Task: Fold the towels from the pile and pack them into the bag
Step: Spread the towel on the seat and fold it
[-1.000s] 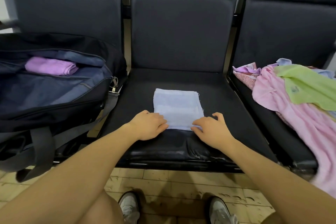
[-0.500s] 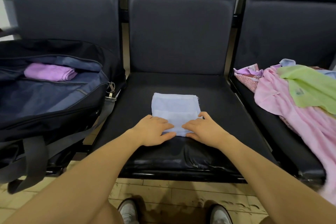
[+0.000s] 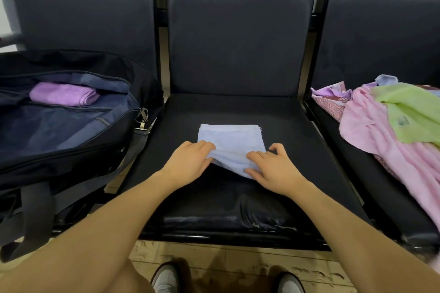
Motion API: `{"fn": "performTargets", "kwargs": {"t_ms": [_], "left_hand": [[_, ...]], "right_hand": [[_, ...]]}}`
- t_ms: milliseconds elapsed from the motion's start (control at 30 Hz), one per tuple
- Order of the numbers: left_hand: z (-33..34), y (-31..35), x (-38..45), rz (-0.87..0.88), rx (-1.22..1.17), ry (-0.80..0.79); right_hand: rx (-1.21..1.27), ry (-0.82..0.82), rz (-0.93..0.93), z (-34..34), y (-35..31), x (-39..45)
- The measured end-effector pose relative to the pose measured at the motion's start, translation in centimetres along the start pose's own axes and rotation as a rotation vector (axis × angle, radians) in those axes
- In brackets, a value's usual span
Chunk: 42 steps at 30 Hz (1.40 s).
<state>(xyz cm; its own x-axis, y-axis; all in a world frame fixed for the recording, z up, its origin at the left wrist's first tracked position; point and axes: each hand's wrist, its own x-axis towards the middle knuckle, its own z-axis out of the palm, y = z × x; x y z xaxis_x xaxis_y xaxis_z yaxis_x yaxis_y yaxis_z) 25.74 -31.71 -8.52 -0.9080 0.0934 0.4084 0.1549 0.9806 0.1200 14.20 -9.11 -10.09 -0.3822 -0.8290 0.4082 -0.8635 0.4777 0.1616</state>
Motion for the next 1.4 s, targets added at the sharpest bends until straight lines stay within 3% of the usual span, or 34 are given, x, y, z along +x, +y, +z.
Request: {"fn": "performTargets", "kwargs": {"t_ms": [167, 367, 467, 600, 800, 967, 1033, 1133, 1233, 1333, 1400], "left_hand": [[0.2, -0.5, -0.2, -0.265, -0.192, -0.027], [0.6, -0.2, 2.5, -0.587, -0.375, 0.122], [1.2, -0.2, 4.6, -0.708, -0.335, 0.177], [2.3, -0.7, 7.3, -0.792, -0.247, 0.175], [4.5, -2.7, 8.8, -0.791, 0.091, 0.059], [5.3, -2.5, 9.0, -0.757, 0.161, -0.012], [5.7, -2.2, 8.8, -0.744, 0.188, -0.025], [5.6, -1.8, 8.9, -0.710, 0.265, 0.097], [5.9, -1.7, 8.2, -0.657, 0.250, -0.006], [5.5, -1.8, 7.7, -0.542, 0.281, 0.113], [5.8, -2.0, 7.1, -0.511, 0.278, 0.017]], "right_hand": [[0.187, -0.008, 0.137, -0.7, 0.7, 0.0], [0.823, 0.152, 0.721, -0.7, 0.4, 3.1], [0.846, 0.189, 0.859, -0.1, 0.3, 5.2], [0.672, 0.172, 0.945, 1.3, 0.9, 7.4], [0.241, -0.022, 0.920, 4.3, 2.0, 8.4], [0.104, -0.094, 0.855, 4.9, 2.5, 7.6], [0.092, -0.115, 0.868, 4.8, 2.3, 7.4], [0.103, -0.162, 0.895, 4.4, 1.7, 7.7], [0.115, -0.205, 0.906, 4.1, 0.8, 7.9], [0.149, -0.192, 0.926, 3.7, -0.2, 7.8], [0.207, -0.167, 0.928, 3.5, -0.9, 7.7]]}}
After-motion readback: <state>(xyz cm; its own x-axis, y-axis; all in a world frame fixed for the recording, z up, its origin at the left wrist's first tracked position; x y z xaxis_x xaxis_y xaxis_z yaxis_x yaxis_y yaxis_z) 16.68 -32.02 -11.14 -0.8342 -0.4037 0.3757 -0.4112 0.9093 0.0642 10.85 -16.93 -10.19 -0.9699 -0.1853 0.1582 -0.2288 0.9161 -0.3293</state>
